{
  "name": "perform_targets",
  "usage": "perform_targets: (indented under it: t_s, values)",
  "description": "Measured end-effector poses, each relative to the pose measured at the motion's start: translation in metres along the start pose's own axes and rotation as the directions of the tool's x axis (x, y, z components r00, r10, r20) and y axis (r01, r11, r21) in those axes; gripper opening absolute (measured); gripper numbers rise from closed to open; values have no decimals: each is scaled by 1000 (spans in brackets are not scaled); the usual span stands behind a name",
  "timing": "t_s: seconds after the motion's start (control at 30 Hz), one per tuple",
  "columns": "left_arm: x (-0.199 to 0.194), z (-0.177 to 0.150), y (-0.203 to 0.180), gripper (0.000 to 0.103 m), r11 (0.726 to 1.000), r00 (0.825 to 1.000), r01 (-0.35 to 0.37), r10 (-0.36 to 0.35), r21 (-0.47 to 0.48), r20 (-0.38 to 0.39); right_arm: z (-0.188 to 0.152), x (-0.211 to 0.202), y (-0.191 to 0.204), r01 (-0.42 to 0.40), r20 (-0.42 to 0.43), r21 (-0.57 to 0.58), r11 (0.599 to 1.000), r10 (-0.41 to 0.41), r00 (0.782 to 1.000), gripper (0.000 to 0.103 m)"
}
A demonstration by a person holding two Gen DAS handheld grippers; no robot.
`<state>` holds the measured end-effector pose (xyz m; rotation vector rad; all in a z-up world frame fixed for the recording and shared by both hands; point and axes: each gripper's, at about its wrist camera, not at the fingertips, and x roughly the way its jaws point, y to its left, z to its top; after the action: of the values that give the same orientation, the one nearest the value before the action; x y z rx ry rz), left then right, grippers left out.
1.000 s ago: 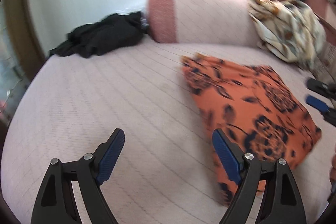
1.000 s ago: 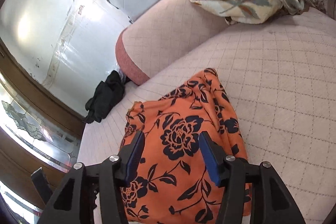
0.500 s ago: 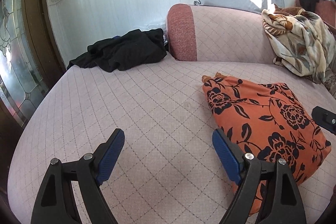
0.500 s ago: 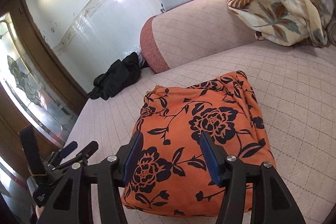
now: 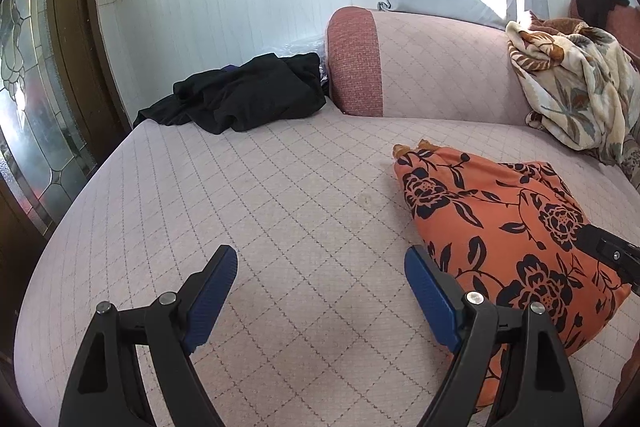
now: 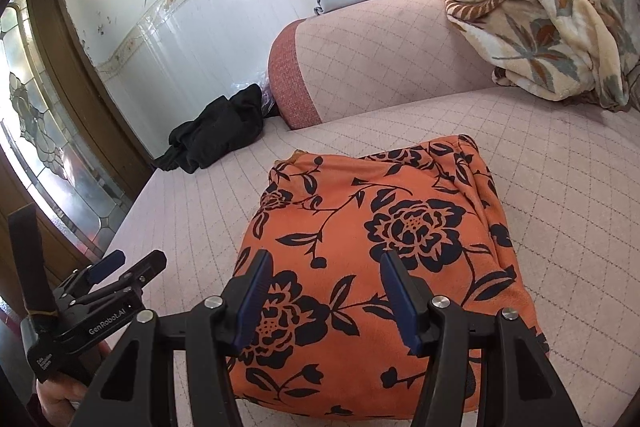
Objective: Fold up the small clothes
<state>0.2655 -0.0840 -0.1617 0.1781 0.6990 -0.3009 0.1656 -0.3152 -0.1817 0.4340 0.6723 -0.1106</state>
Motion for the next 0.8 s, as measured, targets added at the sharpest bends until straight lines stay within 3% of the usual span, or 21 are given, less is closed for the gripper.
perform_targets:
  t_s: [0.57,0.8]
  values:
    - [-2,-1,-2,89,1000,1000,-22,22,-22,-8,0,-1,0,2,3,-11,1000,-2,1000,60]
    - [-41,-11,2,92,997,996,-73,74,-37,44,-6,-30,13,40,30,-44,998,-39,999,60]
